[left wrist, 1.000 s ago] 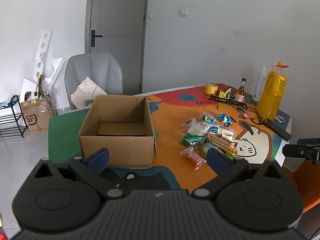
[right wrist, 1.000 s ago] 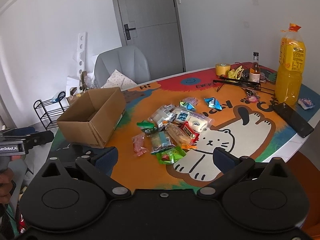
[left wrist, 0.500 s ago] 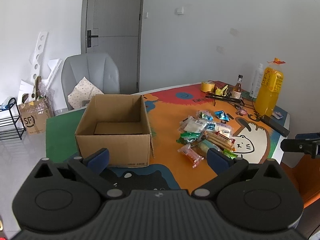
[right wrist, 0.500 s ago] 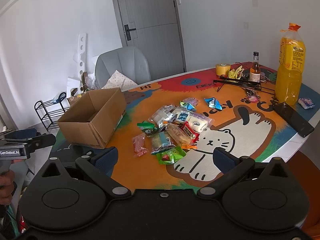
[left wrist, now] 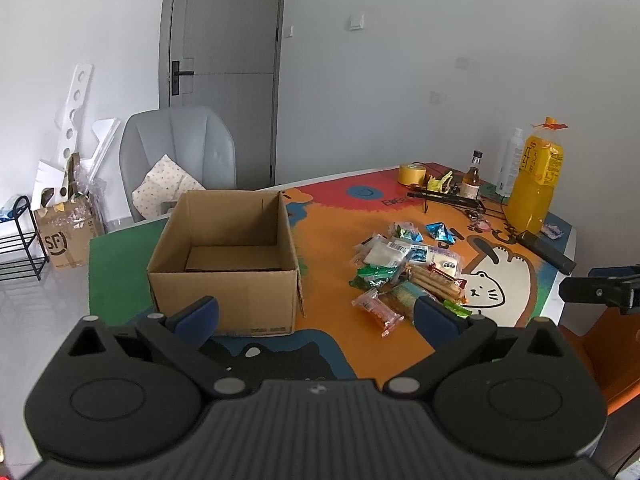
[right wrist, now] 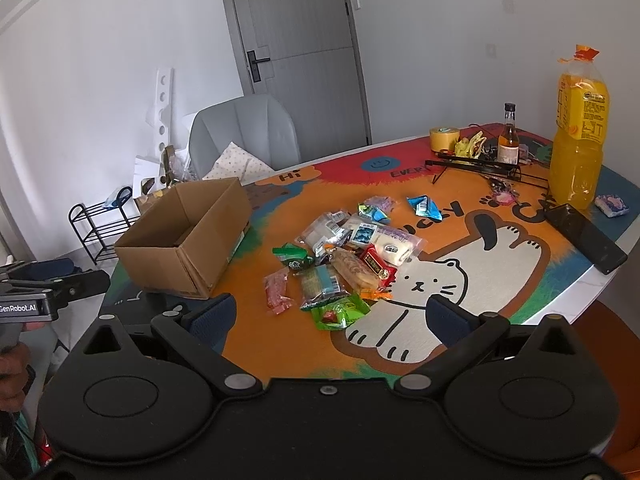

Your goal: Organize snacks

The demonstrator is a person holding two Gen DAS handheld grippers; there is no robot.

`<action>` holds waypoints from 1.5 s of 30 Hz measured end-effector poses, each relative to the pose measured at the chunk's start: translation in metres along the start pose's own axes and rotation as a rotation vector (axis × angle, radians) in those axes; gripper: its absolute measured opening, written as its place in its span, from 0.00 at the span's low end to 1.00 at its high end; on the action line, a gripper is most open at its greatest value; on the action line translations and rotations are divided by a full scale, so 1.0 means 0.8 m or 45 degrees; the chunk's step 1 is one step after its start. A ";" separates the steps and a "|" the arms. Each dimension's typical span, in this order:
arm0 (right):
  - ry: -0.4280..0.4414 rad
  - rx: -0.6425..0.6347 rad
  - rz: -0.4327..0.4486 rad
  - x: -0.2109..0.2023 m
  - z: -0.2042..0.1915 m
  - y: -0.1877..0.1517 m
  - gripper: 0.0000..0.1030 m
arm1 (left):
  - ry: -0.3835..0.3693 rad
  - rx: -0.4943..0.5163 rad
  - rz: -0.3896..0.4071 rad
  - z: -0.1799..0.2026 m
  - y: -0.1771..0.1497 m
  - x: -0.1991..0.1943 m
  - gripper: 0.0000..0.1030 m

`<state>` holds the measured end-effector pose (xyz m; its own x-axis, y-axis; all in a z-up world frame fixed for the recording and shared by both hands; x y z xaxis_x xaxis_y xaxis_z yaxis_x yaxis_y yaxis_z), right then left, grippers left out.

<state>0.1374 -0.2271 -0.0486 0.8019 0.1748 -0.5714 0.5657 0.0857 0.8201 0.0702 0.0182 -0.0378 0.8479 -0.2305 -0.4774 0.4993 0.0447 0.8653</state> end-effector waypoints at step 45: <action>-0.027 0.182 -0.078 0.147 0.058 -0.034 1.00 | -0.087 -0.018 -0.144 0.043 -0.026 0.179 1.00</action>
<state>0.2255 -0.2548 -0.1392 0.7682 0.1524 -0.6218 0.6339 -0.0449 0.7721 0.1747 -0.0493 -0.1189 0.7723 -0.3003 -0.5598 0.5938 0.0285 0.8041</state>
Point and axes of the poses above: each gripper's, at about its wrist camera, not at the fingertips, and x roughly the way its jaws point, z to its right, y to its top, the point moved 9 cm from there along x, roughly the way its jaws point, and after that the axes turned 11 degrees about -y, right-handed, at the moved point
